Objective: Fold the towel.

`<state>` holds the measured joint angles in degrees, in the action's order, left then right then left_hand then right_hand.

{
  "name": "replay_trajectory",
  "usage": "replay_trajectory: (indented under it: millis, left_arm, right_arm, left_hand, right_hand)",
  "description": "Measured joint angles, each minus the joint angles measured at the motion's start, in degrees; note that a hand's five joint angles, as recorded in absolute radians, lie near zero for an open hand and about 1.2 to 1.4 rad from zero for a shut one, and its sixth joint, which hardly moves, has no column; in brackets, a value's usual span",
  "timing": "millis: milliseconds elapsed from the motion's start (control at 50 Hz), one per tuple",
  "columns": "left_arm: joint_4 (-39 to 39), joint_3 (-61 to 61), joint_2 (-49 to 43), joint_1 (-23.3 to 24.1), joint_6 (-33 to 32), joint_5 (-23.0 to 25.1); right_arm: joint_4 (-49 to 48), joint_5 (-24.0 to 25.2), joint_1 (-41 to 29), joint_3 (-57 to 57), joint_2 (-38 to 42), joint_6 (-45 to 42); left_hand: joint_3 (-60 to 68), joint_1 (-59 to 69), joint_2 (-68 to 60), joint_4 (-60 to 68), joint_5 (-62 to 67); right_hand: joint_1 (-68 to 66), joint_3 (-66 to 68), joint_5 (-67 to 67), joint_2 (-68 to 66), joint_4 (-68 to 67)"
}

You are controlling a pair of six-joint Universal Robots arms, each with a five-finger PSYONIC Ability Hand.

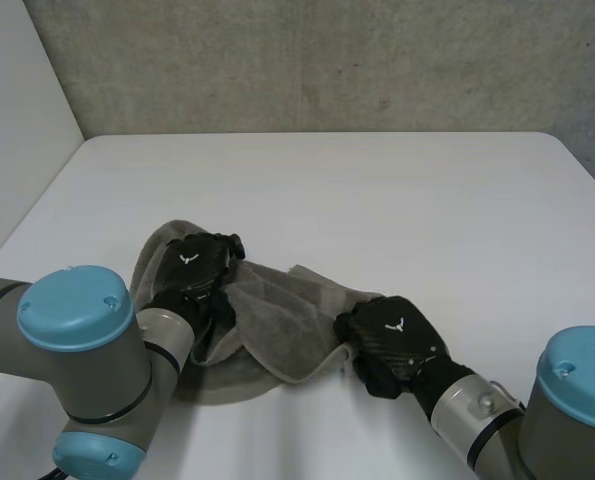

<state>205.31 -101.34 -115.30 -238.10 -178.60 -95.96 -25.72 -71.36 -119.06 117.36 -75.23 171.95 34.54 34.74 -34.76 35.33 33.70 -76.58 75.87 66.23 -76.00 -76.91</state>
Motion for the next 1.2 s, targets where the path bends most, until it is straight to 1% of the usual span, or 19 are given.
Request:
replay_trajectory:
  millis: [100,240,320,400,560,760,840,880,900,920,940,980,1000,1020,1040,1100,1120,1160,1200]
  left_arm:
    - [0.0,0.0,-0.2,0.0,0.0,-0.3]
    - [0.0,0.1,-0.1,-0.1,-0.3,-0.7]
    - [-0.1,0.4,0.6,-0.3,-1.5,-1.5]
    - [-0.2,0.9,2.1,-0.3,-3.3,-3.2]
    - [-2.1,2.1,6.8,-0.1,-5.7,-6.1]
    - [-9.4,3.8,12.5,0.0,-6.1,-6.9]
    - [-12.3,4.7,13.1,0.0,-6.7,-6.9]
    - [-14.1,5.1,12.6,0.0,-7.7,-6.8]
    - [-14.4,5.2,12.4,0.0,-8.0,-6.8]
    - [-15.1,5.4,11.7,0.0,-8.6,-6.8]
    - [-15.9,5.5,10.7,0.0,-9.4,-6.7]
    - [-17.2,6.0,8.5,0.0,-11.1,-6.7]
    - [-18.1,6.5,7.0,0.0,-12.1,-6.7]
    - [-19.0,7.2,5.4,-0.1,-13.1,-6.7]
    - [-19.5,7.8,4.4,-0.1,-13.8,-6.7]
    - [-21.8,11.7,0.3,-0.4,-16.3,-6.8]
    - [-22.2,12.6,-0.3,-0.5,-16.6,-6.8]
    - [-23.2,17.3,-2.0,-0.8,-17.7,-6.8]
    - [-23.6,21.7,-2.6,-1.2,-18.0,-6.8]
  right_arm:
    - [-0.4,-0.3,1.6,0.7,-4.8,0.5]
    - [0.5,-0.4,6.9,0.4,-14.8,2.6]
    - [3.1,0.1,10.8,-1.9,-21.4,5.4]
    - [8.2,2.1,14.3,-6.0,-26.2,7.6]
    - [17.0,6.2,20.8,-15.0,-30.4,9.9]
    - [22.4,7.9,26.2,-22.1,-33.1,13.6]
    - [24.8,9.8,26.9,-23.1,-32.5,13.1]
    - [25.9,11.5,27.1,-22.9,-30.8,11.8]
    - [26.0,11.9,27.2,-22.8,-30.2,11.4]
    - [26.3,12.5,27.1,-22.7,-29.1,10.5]
    - [26.5,13.0,27.0,-22.5,-27.6,9.2]
    - [26.9,13.5,26.4,-22.7,-24.4,6.4]
    - [27.1,13.3,25.8,-23.1,-22.3,4.6]
    - [27.3,12.8,25.0,-23.9,-19.9,2.7]
    - [27.4,12.4,24.4,-24.5,-18.3,1.5]
    - [27.9,9.3,21.6,-28.8,-11.1,-3.7]
    - [27.9,8.7,21.2,-29.7,-10.1,-4.3]
    - [28.0,5.6,19.4,-35.1,-5.3,-7.3]
    - [28.0,3.6,18.5,-39.5,-2.4,-8.7]
  left_hand:
    - [0.0,0.0,0.0,0.0,0.0]
    - [0.0,0.0,0.0,0.0,-0.1]
    - [0.0,0.0,0.0,0.0,-0.1]
    - [0.0,0.0,0.0,0.0,-0.1]
    - [0.0,0.0,0.0,0.0,0.0]
    - [0.0,0.0,0.0,0.0,0.1]
    - [2.3,2.1,-2.3,1.7,3.1]
    - [17.0,17.7,-16.6,16.6,17.3]
    - [21.2,21.1,-20.7,20.9,20.5]
    - [28.1,28.9,-27.7,27.9,28.1]
    - [33.8,33.9,-33.5,33.5,33.8]
    - [41.6,42.0,-41.1,40.7,41.6]
    - [47.9,46.7,-46.9,46.8,47.1]
    - [51.4,48.2,-50.3,50.3,50.3]
    - [52.4,48.2,-51.1,51.1,50.7]
    - [53.4,48.2,-51.3,51.3,51.0]
    - [53.5,48.2,-51.3,51.3,51.0]
    - [53.6,48.2,-51.3,51.3,51.0]
    - [53.6,48.2,-51.3,51.3,51.0]
  right_hand:
    - [0.0,0.0,0.0,0.0,0.0]
    - [0.0,0.2,0.0,0.0,0.0]
    - [0.0,1.1,0.0,0.0,0.0]
    - [0.0,1.1,0.0,0.0,0.0]
    - [0.0,1.1,0.0,0.0,0.0]
    - [0.0,1.1,0.0,0.0,0.0]
    - [0.0,1.1,0.0,0.0,0.0]
    - [0.0,1.1,0.0,0.0,0.0]
    - [0.0,1.1,0.0,0.0,0.0]
    - [0.0,1.1,0.0,0.0,0.0]
    - [0.0,1.1,0.0,0.0,0.0]
    - [0.0,1.1,0.0,0.0,0.0]
    - [0.0,1.1,0.0,0.0,0.0]
    - [0.0,1.1,0.0,0.0,0.0]
    - [0.0,1.1,0.0,0.0,0.0]
    - [0.0,1.1,0.0,0.0,0.0]
    - [0.0,1.1,0.0,0.0,0.0]
    - [0.0,1.1,0.0,0.0,0.0]
    - [0.0,1.1,0.0,0.0,0.0]
